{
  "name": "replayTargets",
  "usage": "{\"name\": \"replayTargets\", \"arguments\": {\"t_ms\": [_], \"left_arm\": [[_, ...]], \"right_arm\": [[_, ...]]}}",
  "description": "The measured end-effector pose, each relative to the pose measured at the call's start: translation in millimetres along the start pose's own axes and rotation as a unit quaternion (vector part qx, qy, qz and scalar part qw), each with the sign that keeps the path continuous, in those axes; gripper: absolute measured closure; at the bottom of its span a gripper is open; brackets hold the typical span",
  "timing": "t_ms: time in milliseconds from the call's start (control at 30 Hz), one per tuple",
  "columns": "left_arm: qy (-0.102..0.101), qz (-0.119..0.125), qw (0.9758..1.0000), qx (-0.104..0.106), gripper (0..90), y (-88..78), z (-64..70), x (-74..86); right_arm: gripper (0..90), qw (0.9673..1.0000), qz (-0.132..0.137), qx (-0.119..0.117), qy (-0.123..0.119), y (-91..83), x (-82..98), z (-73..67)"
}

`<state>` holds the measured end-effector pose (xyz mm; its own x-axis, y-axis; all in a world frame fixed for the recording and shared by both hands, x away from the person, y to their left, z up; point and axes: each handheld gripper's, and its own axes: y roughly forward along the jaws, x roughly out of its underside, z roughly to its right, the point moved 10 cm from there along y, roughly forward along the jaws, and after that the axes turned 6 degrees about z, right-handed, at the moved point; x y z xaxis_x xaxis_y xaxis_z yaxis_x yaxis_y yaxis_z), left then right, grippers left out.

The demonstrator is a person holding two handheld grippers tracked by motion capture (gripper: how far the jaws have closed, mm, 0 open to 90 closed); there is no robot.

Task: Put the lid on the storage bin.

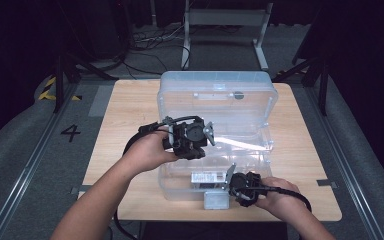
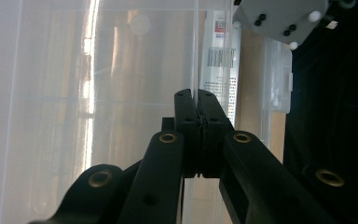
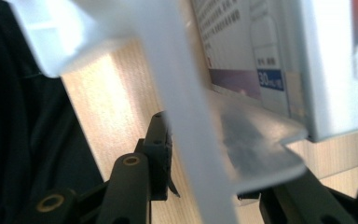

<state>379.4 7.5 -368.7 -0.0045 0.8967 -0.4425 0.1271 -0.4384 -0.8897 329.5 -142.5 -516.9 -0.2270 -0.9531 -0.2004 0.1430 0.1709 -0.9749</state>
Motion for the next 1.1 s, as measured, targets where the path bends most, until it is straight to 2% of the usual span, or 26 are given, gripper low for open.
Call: {"name": "replayTargets", "arguments": {"t_ms": [33, 167, 500, 733, 967, 1100], "left_arm": [[-0.010, 0.001, 0.9999, 0.001, 88.4, 0.1, 2.0, 0.5], [-0.012, 0.001, 0.9999, 0.001, 88.4, 0.3, 3.3, 1.2], [-0.012, 0.003, 0.9999, 0.005, 88.4, 1.1, 5.7, 2.4], [-0.013, 0.003, 0.9999, 0.007, 88.4, 2.0, 7.8, 3.6], [-0.008, 0.000, 0.9999, 0.010, 88.4, 2.8, 9.9, 4.3], [-0.013, 0.000, 0.9998, 0.014, 88.4, 3.6, 12.1, 5.0]], "right_arm": [[64.3, 1.0000, 0.002, 0.001, -0.001, -1.5, -0.9, -0.5], [64.5, 0.9999, 0.011, 0.010, -0.007, -9.8, -3.4, 0.3], [63.0, 0.9996, 0.025, 0.016, -0.001, -21.9, -4.2, 1.9], [64.4, 0.9986, 0.051, 0.014, -0.002, -35.1, -5.3, 2.3], [65.2, 0.9980, 0.061, 0.017, -0.003, -44.2, -5.3, 1.5], [66.4, 0.9974, 0.071, 0.014, 0.001, -52.1, -6.3, 0.2]]}}
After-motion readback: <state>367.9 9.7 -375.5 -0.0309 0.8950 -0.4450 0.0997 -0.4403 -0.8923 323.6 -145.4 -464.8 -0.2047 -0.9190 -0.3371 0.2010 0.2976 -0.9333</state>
